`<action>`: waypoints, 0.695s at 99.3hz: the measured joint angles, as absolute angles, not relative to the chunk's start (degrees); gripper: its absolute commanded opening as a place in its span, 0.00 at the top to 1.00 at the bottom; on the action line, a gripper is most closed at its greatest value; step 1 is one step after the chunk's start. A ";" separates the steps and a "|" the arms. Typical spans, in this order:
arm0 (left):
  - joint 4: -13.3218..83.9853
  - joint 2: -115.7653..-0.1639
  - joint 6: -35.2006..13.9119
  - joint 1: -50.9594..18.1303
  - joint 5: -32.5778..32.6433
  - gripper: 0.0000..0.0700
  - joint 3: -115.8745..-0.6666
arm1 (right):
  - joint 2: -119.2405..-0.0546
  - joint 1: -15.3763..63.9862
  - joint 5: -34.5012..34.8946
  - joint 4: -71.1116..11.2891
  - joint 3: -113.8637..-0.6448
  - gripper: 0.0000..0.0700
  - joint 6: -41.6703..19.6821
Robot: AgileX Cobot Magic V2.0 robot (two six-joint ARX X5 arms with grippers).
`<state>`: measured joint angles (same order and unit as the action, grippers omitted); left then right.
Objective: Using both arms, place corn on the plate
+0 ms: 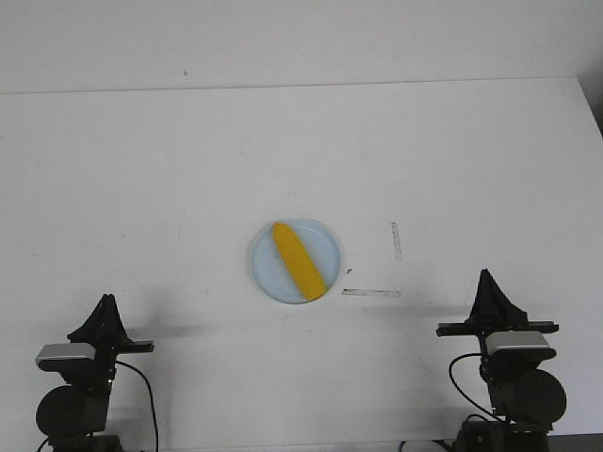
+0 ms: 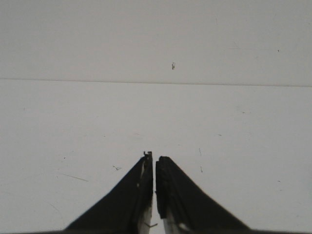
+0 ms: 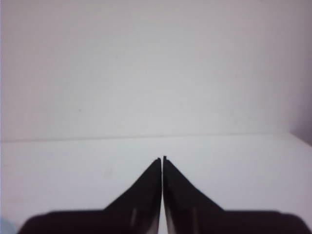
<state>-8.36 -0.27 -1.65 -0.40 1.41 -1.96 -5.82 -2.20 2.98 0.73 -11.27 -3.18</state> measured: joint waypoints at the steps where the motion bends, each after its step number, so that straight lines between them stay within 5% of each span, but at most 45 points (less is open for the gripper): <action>1: -8.36 -0.27 -1.65 -0.40 1.41 1.00 -1.96 | -5.72 -2.15 2.98 0.73 -10.92 1.00 -3.18; 30: -8.36 -0.27 -1.65 -0.40 1.41 1.00 -1.96 | -0.27 0.23 2.96 5.56 -0.91 1.00 -3.18; 69: -8.36 -0.27 -1.65 -0.40 1.41 1.00 -1.96 | -0.08 0.45 2.98 6.57 -0.80 1.00 -3.18</action>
<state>-8.36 -0.27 -1.65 -0.40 1.41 -1.96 -0.08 0.45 2.98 6.57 -0.80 -3.18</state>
